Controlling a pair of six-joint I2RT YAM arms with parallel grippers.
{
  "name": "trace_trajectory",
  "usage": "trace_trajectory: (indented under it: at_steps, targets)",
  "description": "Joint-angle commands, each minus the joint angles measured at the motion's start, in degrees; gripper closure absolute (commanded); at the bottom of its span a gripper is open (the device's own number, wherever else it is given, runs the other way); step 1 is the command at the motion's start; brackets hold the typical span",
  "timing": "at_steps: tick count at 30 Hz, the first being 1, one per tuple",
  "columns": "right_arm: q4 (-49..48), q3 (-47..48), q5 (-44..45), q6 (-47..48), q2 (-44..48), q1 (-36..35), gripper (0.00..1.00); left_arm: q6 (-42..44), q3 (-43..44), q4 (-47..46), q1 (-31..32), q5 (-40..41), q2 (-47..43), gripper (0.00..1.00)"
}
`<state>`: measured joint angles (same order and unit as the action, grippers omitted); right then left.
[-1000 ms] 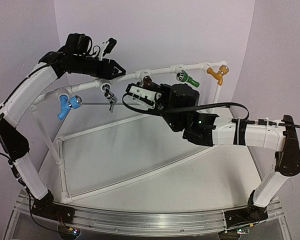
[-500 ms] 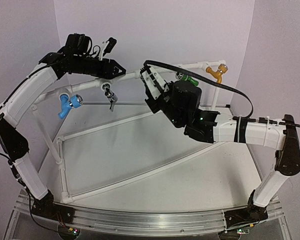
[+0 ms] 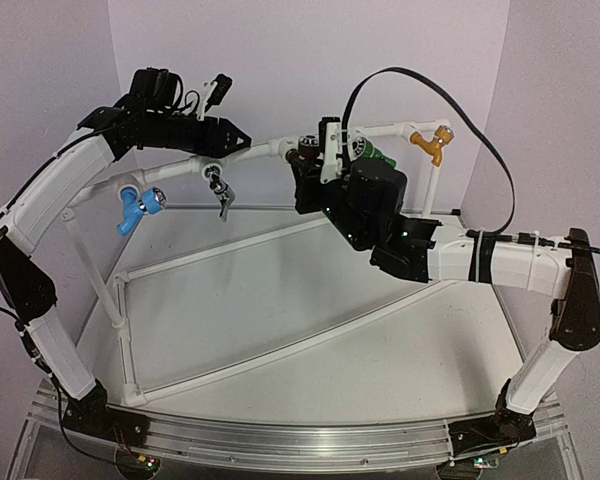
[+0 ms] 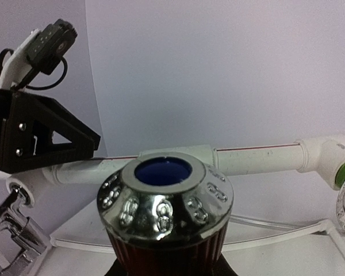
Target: Install the water faucets
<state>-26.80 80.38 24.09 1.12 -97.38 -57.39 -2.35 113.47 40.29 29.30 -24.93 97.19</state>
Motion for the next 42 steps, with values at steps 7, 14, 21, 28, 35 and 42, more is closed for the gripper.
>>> trace_trajectory:
  at_steps: [7,14,21,28,35,42]
  targets:
    - [-0.5,2.0,4.3,-44.8,-3.0,5.7,1.0,-2.2,-3.3,13.8,1.4,-4.5,1.3,0.52]
    - [-0.8,2.1,3.0,-64.2,-4.8,5.6,1.0,-2.7,-3.7,13.3,1.5,-4.5,1.2,0.52]
    - [-2.2,2.6,2.6,-79.2,-5.8,5.2,1.0,-3.0,-4.2,13.0,1.6,-4.3,0.5,0.52]
    - [-2.5,2.4,4.4,-81.1,-5.2,3.3,1.0,-4.9,-5.1,11.3,1.5,-2.1,-0.5,0.49]
    - [1.4,3.5,8.6,-57.8,-2.6,2.0,0.68,-5.5,-4.5,11.2,1.4,-0.4,-1.2,0.47]
    - [5.0,-1.1,6.2,-34.9,1.0,0.9,0.28,-4.9,-3.6,12.0,1.4,1.0,-1.2,0.47]
